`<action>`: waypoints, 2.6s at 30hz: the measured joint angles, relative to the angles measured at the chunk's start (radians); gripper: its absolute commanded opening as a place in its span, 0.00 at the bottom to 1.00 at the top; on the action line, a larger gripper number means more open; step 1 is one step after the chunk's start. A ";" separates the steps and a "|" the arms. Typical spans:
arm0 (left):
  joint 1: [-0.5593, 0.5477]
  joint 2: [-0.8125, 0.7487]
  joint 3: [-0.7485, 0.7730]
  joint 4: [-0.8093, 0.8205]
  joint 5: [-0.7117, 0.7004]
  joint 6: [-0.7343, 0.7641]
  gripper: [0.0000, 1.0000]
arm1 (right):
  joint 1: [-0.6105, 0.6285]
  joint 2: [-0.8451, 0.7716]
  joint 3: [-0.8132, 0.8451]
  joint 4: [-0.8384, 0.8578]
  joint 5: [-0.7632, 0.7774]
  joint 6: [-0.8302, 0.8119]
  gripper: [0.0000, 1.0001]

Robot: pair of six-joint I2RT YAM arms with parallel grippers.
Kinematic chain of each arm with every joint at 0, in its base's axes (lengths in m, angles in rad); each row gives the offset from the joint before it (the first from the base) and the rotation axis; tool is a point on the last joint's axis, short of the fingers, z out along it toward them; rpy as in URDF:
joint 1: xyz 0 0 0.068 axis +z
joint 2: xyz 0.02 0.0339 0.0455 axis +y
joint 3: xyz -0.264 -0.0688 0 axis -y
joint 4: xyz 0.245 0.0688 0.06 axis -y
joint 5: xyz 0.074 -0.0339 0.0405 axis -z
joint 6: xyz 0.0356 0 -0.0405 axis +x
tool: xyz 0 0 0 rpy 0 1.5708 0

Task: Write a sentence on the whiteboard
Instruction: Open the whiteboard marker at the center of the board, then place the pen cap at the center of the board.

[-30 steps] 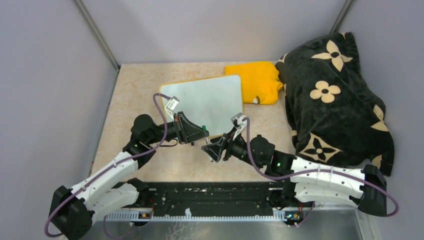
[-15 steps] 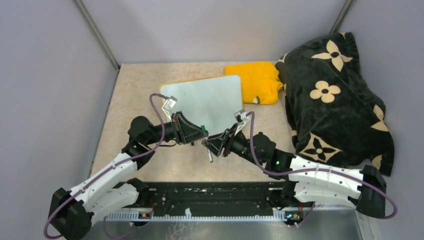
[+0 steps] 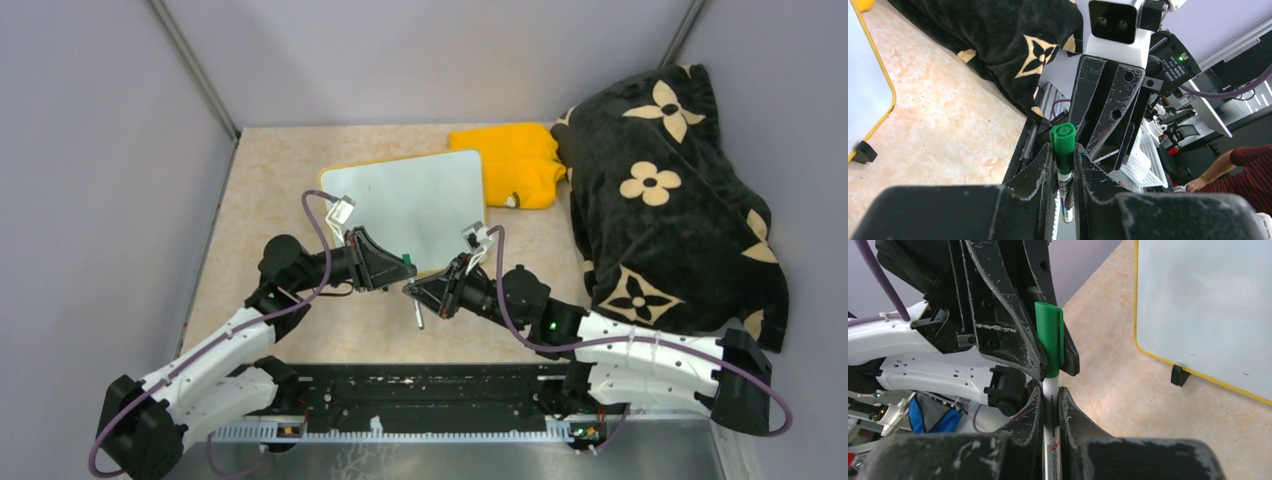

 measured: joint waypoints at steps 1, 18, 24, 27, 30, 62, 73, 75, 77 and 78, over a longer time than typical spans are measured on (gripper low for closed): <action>0.000 -0.001 -0.002 -0.001 0.000 0.000 0.00 | 0.000 -0.001 -0.004 0.003 0.000 0.000 0.00; -0.027 -0.076 -0.008 -0.124 -0.149 0.023 0.00 | 0.000 -0.016 -0.041 0.036 -0.002 -0.029 0.00; -0.023 -0.169 -0.039 -0.179 -0.330 0.039 0.00 | 0.000 -0.035 -0.084 0.011 -0.008 -0.034 0.00; -0.004 -0.204 -0.037 -0.187 -0.431 0.058 0.00 | 0.000 -0.058 -0.116 -0.041 -0.006 -0.035 0.00; -0.005 -0.217 -0.035 -0.227 -0.502 0.076 0.00 | 0.000 -0.074 -0.120 -0.080 0.004 -0.037 0.00; 0.449 0.130 0.213 -1.167 -0.953 0.338 0.00 | 0.000 -0.216 -0.120 -0.401 0.256 -0.109 0.00; 0.501 0.404 0.211 -0.991 -0.883 0.306 0.08 | 0.000 -0.220 -0.120 -0.406 0.245 -0.113 0.00; 0.503 0.432 0.211 -0.965 -0.868 0.298 0.09 | 0.000 -0.224 -0.120 -0.416 0.244 -0.113 0.00; 0.507 0.457 0.211 -0.949 -0.855 0.291 0.10 | 0.000 -0.224 -0.120 -0.420 0.244 -0.113 0.00; 0.509 0.472 0.211 -0.943 -0.848 0.289 0.10 | 0.000 -0.224 -0.120 -0.421 0.244 -0.113 0.00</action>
